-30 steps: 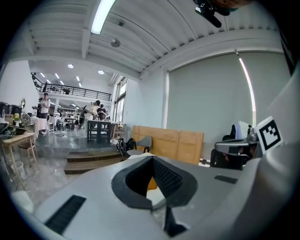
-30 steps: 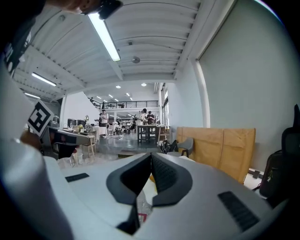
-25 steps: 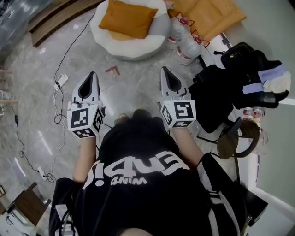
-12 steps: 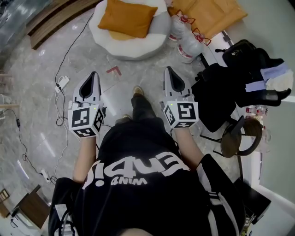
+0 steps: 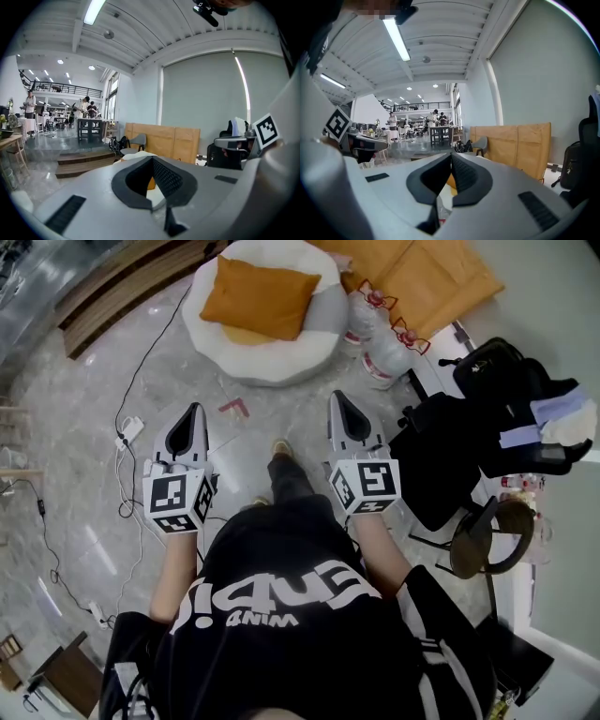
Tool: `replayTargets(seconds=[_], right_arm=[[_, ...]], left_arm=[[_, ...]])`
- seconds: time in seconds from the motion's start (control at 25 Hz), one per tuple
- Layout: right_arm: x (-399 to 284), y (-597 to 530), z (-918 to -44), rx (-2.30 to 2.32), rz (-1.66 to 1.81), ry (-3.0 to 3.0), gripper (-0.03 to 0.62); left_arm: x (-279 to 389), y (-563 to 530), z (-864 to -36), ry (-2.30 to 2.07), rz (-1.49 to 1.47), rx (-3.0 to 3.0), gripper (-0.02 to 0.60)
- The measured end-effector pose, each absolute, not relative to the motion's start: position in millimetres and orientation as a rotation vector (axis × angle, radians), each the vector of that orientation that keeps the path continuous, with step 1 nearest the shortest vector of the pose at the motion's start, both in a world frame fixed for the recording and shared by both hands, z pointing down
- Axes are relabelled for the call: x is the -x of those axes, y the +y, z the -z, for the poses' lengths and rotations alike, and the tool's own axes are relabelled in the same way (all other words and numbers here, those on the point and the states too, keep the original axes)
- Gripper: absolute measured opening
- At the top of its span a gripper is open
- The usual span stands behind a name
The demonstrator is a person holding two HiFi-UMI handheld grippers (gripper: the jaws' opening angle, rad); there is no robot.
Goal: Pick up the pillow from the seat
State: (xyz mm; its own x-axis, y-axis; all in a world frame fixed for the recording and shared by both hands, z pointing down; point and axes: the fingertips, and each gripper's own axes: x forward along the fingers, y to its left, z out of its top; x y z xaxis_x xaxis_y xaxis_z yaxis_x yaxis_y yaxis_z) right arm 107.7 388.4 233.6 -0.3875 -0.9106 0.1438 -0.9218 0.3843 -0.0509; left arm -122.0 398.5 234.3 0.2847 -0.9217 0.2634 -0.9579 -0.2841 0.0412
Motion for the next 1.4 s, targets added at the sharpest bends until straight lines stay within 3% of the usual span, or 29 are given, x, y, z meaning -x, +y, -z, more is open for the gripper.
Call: replayTargets(seconds=[0.8,1.4], right_arm=[[-132,212,-231,-1.62,-0.195,-2.572,0.023],[-141,140,-248,-1.509,-0.228,-2.615,0.023]], left_arm=[[89,221,-224,-1.773,-0.262,-2.33,0.008],[88,159,-223,-1.884,-0.287,-2.255,0.008]])
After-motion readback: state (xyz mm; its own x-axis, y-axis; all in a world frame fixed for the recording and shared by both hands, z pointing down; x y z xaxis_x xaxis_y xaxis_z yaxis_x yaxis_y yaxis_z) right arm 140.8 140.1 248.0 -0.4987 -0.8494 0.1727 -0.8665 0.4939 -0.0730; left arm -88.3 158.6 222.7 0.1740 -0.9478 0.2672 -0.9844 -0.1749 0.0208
